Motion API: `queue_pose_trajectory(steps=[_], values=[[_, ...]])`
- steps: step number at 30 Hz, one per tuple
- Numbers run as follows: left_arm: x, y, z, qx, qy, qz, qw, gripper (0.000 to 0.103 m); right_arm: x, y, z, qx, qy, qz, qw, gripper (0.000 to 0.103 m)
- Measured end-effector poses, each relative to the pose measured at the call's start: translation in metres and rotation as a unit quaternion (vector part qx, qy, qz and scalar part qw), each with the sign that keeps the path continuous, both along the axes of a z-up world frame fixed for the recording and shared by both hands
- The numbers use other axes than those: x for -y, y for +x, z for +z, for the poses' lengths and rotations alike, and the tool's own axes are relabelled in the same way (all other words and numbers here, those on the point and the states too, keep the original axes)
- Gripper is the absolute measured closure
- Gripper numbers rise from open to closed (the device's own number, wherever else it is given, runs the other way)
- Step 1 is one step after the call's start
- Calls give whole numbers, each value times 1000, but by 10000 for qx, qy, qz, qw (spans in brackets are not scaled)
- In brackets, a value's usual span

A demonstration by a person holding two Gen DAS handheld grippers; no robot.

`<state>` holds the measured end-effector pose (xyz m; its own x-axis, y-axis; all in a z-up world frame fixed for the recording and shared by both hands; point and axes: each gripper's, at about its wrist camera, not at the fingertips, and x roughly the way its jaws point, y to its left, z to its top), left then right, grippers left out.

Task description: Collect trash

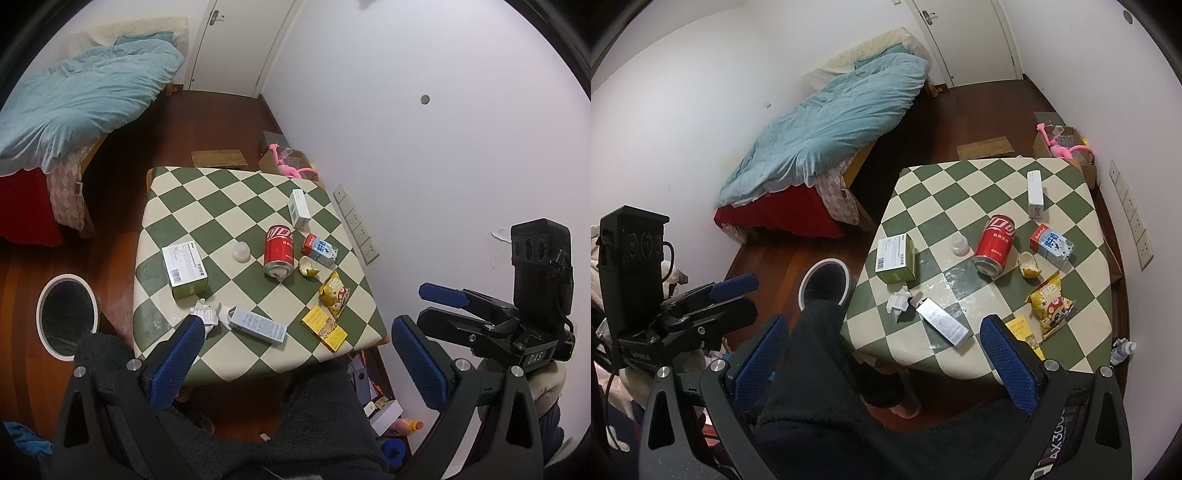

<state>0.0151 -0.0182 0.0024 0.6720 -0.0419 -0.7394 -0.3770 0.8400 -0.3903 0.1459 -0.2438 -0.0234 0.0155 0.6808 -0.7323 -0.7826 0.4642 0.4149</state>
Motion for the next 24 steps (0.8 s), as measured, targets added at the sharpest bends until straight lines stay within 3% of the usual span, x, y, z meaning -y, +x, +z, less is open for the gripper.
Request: queue_pose_trajectory(steps=[24], values=[[0, -3, -4, 12, -7, 21, 10000, 0, -4, 0, -5, -2, -74, 109, 9999, 0]])
